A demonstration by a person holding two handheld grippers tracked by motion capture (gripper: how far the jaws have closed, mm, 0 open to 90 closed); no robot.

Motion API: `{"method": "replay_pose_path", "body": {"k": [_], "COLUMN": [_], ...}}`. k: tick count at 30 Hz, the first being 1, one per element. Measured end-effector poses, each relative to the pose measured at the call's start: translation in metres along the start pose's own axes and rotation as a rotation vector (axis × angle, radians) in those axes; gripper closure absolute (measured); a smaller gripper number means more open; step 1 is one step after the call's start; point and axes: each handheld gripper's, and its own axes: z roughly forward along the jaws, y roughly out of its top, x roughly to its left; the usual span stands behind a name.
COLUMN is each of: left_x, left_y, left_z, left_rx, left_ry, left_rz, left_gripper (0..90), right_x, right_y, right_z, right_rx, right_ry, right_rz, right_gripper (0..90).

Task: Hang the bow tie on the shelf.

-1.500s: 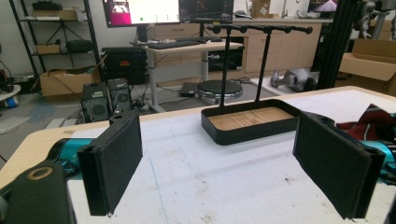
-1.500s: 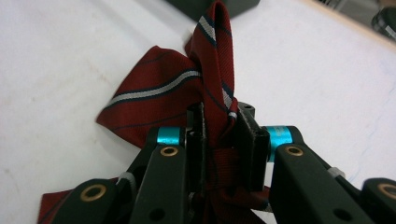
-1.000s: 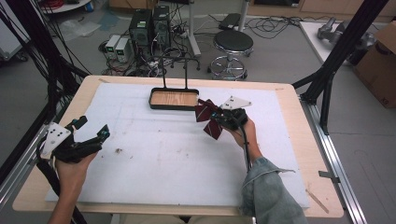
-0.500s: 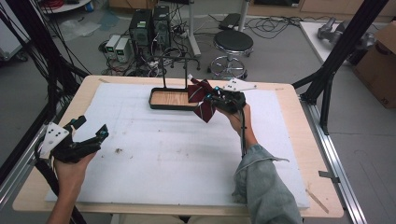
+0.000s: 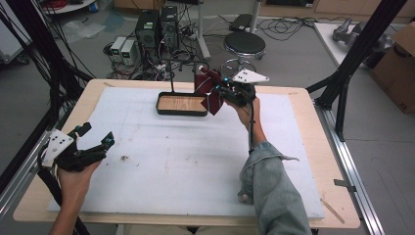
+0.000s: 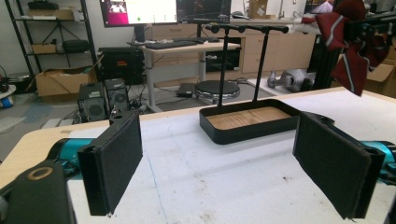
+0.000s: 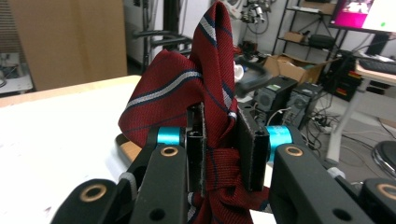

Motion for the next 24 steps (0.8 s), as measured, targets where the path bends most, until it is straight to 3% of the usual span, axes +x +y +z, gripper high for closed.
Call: {"method": "replay_pose_path", "body": {"k": [5, 9, 12, 16, 19, 24], "left_x": [0.000, 0.000, -0.001, 0.000, 0.000, -0.001], "left_y": [0.000, -0.001, -0.001, -0.001, -0.001, 0.000], "left_z": [-0.001, -0.001, -0.001, -0.001, -0.001, -0.001], "left_rx": [-0.001, 0.003, 0.003, 0.002, 0.004, 0.001], "left_ry": [-0.002, -0.002, -0.004, -0.005, -0.003, -0.006], "left_rz": [0.000, 0.003, 0.002, 0.001, 0.000, 0.001], "left_gripper": [16.1, 16.0, 16.0, 16.1, 16.1, 16.1], "right_x": [-0.012, -0.023, -0.028, -0.030, -0.028, -0.023], "right_y": [0.003, -0.005, -0.017, -0.019, -0.015, -0.004], "right_z": [0.005, 0.008, 0.016, 0.015, 0.013, 0.007], "right_rx": [0.021, 0.041, 0.090, 0.058, 0.050, 0.016], "right_ry": [-0.053, -0.096, -0.113, -0.096, -0.086, -0.023], "right_rz": [0.024, 0.087, 0.126, 0.164, 0.151, 0.131], "right_gripper": [75.7, 75.7, 75.7, 75.7, 75.6, 75.6]}}
